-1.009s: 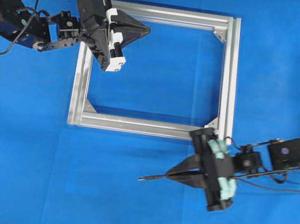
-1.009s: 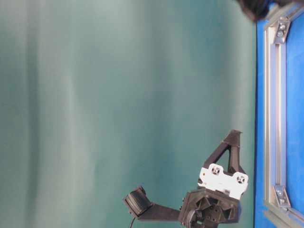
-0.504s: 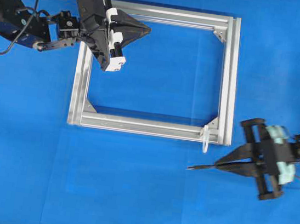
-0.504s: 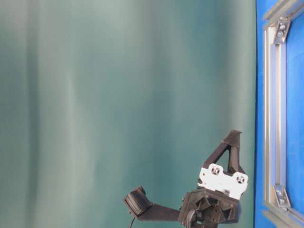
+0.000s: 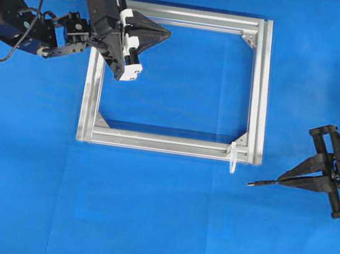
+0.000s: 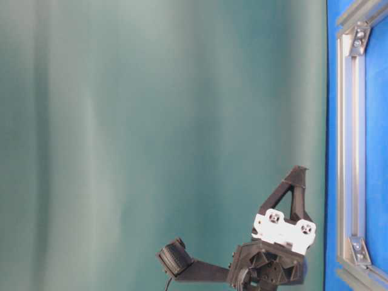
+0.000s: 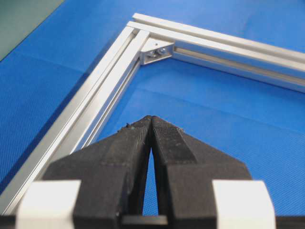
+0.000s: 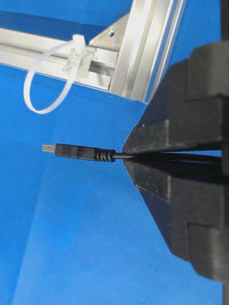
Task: Insert the wire through the string loop located on the right side.
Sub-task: 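Carry the cable with the right gripper toward the white zip-tie loop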
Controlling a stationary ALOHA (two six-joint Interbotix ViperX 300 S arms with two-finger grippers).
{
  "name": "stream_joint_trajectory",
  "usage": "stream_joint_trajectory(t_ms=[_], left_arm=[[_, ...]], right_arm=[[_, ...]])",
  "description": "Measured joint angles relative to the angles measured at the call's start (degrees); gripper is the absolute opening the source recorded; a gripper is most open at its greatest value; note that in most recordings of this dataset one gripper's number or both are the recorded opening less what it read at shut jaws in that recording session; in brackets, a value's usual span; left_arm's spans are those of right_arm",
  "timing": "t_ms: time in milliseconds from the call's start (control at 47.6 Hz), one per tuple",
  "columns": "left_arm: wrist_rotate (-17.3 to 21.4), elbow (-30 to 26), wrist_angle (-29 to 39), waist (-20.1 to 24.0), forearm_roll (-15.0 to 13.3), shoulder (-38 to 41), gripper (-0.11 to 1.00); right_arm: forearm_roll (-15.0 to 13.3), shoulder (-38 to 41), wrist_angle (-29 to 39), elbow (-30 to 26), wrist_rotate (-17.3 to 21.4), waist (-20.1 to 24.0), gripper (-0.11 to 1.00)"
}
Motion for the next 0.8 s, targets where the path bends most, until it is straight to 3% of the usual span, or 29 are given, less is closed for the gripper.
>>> stream_joint_trajectory(t_ms=[252, 798], left_arm=[[0.0, 0.0, 0.0, 0.0, 0.0, 0.0, 0.0], [-0.09, 0.09, 0.0, -0.18, 0.0, 0.0, 0.0]], right_arm=[[0.0, 2.11, -0.44, 0.09, -0.18, -0.53, -0.04], [0.0, 3.52, -2.11, 0.18, -0.62, -8.88, -0.04]])
